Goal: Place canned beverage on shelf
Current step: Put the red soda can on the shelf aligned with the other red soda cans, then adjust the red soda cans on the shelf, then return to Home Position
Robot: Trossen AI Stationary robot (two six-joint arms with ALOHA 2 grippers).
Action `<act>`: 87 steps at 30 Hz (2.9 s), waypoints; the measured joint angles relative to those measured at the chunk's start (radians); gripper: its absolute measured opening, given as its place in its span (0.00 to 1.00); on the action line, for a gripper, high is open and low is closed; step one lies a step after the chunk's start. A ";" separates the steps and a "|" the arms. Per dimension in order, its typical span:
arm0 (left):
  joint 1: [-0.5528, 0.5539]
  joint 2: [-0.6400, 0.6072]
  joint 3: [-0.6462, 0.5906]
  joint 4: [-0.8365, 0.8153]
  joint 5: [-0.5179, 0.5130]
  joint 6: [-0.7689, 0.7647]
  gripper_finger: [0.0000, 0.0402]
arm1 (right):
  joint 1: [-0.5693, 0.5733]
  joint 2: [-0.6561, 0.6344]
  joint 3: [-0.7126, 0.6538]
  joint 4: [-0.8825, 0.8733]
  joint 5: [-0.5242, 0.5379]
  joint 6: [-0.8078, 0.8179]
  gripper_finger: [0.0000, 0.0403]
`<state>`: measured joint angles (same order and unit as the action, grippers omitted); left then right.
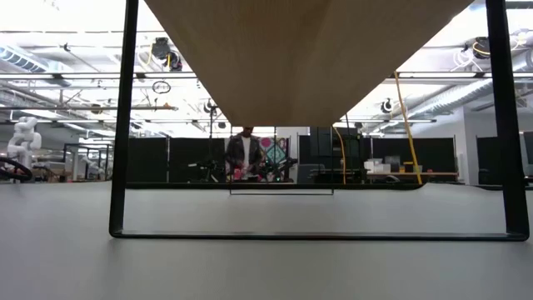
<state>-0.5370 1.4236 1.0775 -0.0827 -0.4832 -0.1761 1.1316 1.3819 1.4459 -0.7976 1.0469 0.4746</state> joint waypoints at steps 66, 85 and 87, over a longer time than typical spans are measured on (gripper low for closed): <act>-0.057 -0.245 0.000 -0.241 -0.256 0.071 0.74 | -0.315 -0.312 -0.414 0.348 -0.298 -0.274 0.00; 0.156 -0.347 -0.196 -0.055 -0.075 0.215 0.02 | -0.334 -0.637 -0.624 0.309 -0.343 -0.442 0.00; 0.166 -0.363 -0.256 0.010 -0.064 0.210 0.03 | -0.334 -0.658 -0.683 0.357 -0.345 -0.442 0.00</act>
<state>-0.3712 1.0604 0.8218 -0.0731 -0.5471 0.0335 0.7975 0.7238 0.7629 -0.4411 0.7021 0.0322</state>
